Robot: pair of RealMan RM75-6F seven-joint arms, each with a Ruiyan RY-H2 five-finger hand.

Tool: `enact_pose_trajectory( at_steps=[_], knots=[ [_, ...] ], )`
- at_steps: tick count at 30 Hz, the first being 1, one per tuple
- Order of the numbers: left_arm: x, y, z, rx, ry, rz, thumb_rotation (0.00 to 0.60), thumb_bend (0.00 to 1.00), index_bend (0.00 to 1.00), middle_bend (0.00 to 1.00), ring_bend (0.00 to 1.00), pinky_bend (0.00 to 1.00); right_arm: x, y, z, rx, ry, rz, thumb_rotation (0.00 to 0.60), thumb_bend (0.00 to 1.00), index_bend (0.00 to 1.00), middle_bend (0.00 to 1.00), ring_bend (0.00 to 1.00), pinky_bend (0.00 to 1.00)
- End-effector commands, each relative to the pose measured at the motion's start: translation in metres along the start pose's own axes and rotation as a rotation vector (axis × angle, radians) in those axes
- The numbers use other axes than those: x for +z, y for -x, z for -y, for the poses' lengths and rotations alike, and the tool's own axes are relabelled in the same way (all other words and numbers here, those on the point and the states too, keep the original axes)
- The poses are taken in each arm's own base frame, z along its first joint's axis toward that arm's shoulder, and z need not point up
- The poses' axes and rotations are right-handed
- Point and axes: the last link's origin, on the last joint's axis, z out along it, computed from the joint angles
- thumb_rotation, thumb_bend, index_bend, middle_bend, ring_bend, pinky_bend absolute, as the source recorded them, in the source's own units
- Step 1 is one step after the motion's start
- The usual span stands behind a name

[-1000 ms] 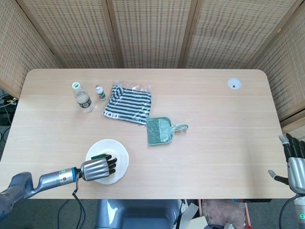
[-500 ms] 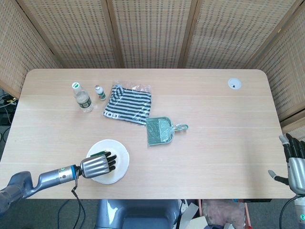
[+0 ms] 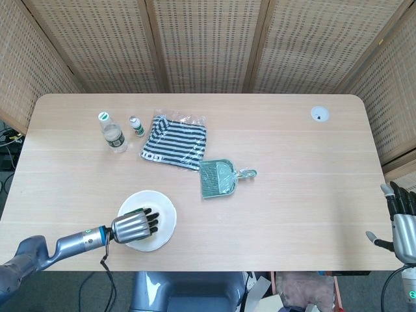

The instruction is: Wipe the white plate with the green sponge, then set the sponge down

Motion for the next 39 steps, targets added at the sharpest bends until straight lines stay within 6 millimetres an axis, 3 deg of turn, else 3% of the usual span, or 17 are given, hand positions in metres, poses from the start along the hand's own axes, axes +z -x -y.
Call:
enact_pose_trajectory(
  at_steps=[1,6,14,21,24,33,39],
  knots=[
    [-0.006,-0.010,0.009,-0.053,-0.025,-0.046,0.600,0.35,0.60,0.45,0.26,0.44,0.000,0.000,0.001,-0.002,-0.002,0.000,0.600,0.00,0.00,0.00,0.00,0.00],
    [-0.014,-0.019,0.002,-0.219,-0.010,-0.074,0.600,0.35,0.60,0.45,0.26,0.44,0.000,0.001,0.002,-0.006,-0.003,0.002,0.600,0.00,0.00,0.00,0.00,0.00],
    [-0.009,-0.009,-0.008,-0.347,-0.032,-0.002,0.600,0.35,0.60,0.45,0.26,0.43,0.001,0.002,0.002,-0.008,0.000,0.005,0.600,0.00,0.00,0.00,0.00,0.00],
    [-0.005,0.000,-0.010,-0.372,-0.072,0.024,0.600,0.35,0.60,0.45,0.26,0.11,0.002,0.003,0.001,-0.009,0.003,0.007,0.600,0.00,0.00,0.00,0.00,0.00],
    [-0.004,0.005,-0.012,-0.399,-0.084,0.032,0.600,0.35,0.60,0.45,0.26,0.02,0.002,0.003,0.001,-0.010,0.004,0.009,0.600,0.00,0.00,0.00,0.00,0.00],
    [-0.003,0.009,-0.016,-0.416,-0.080,0.035,0.600,0.35,0.60,0.45,0.26,0.01,0.003,0.005,0.001,-0.014,0.004,0.013,0.600,0.00,0.00,0.00,0.00,0.00],
    [-0.006,-0.001,-0.007,-0.402,-0.091,-0.035,0.600,0.36,0.60,0.46,0.26,0.01,0.002,0.005,0.002,-0.013,0.003,0.013,0.600,0.00,0.00,0.00,0.00,0.00]
  ],
)
